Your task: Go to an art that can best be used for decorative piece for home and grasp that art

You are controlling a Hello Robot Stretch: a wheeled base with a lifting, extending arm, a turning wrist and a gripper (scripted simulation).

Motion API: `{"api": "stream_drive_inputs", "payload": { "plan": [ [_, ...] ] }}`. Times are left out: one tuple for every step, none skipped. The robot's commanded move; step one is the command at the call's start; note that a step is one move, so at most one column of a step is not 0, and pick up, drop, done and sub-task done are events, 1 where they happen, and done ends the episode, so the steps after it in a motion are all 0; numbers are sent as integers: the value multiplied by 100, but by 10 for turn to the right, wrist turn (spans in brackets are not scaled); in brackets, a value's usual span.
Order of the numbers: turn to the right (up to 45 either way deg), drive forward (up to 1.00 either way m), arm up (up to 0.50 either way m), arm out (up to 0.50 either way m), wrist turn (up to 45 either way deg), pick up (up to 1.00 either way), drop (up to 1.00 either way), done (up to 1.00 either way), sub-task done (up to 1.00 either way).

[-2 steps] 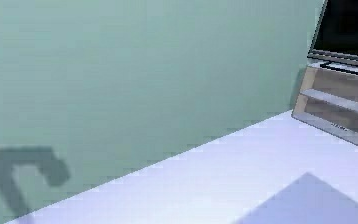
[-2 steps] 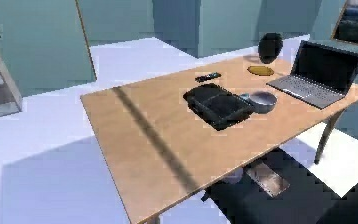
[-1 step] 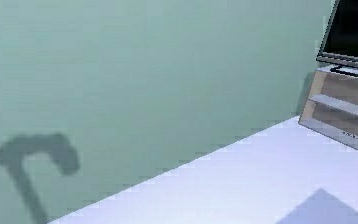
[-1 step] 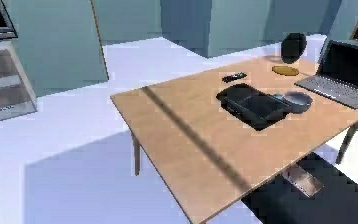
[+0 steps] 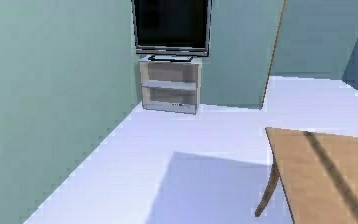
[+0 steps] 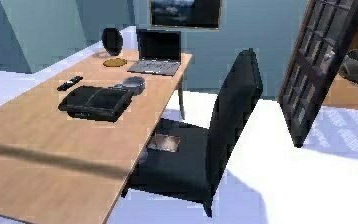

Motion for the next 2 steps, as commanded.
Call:
{"api": "stream_drive_inputs", "payload": {
  "plan": [
    [120,0,0,0,0,0,0,0,0],
    [0,100,0,0,0,0,0,0,0]
  ]
}}
